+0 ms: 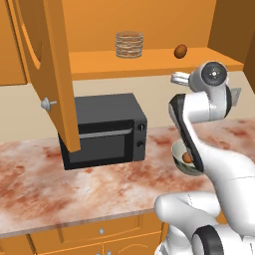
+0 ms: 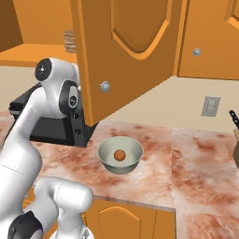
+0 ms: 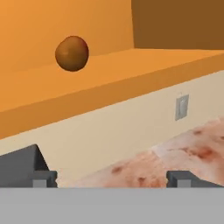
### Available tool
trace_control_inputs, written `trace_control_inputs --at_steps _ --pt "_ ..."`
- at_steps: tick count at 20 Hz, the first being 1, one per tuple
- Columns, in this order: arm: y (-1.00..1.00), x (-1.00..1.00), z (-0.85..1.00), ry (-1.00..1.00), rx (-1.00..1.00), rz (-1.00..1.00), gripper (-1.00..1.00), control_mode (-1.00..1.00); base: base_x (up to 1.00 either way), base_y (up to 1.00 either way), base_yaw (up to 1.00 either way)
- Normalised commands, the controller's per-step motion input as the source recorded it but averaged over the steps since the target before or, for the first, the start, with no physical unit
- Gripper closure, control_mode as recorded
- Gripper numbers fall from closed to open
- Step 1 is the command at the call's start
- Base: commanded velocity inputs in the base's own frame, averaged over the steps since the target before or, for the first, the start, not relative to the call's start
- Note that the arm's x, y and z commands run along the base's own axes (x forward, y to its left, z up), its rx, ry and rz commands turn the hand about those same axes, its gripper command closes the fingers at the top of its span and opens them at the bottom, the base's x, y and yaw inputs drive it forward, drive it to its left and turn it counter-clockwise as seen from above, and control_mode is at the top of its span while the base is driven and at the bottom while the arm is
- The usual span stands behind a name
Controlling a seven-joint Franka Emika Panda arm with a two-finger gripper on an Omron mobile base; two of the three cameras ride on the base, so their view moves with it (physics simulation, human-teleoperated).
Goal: Open the cabinet. Pick the tangerine and mango from the cabinet and place them into the bowl. Then close the cabinet.
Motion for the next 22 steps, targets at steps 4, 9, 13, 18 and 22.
trace_control_inputs --at_steps 4,9,13,18,22 --pt "0.21 -0.01 1.00 -0.03 -0.01 0.07 -1.00 -1.00 0.00 0.00 0.00" --pt "0.02 0.00 0.62 -0.08 0.00 0.14 -1.00 -1.00 0.00 0.00 0.00" --pt "0.00 0.07 0.18 -0.09 0.00 0.18 -1.00 -1.00 0.00 0.00 0.00" --pt "0.00 0.31 -0.03 -0.05 0.00 0.07 -1.00 -1.00 0.00 0.00 0.00" --pt "0.01 0.42 0.00 0.00 0.00 0.01 -1.00 -1.00 0.00 0.00 0.00"
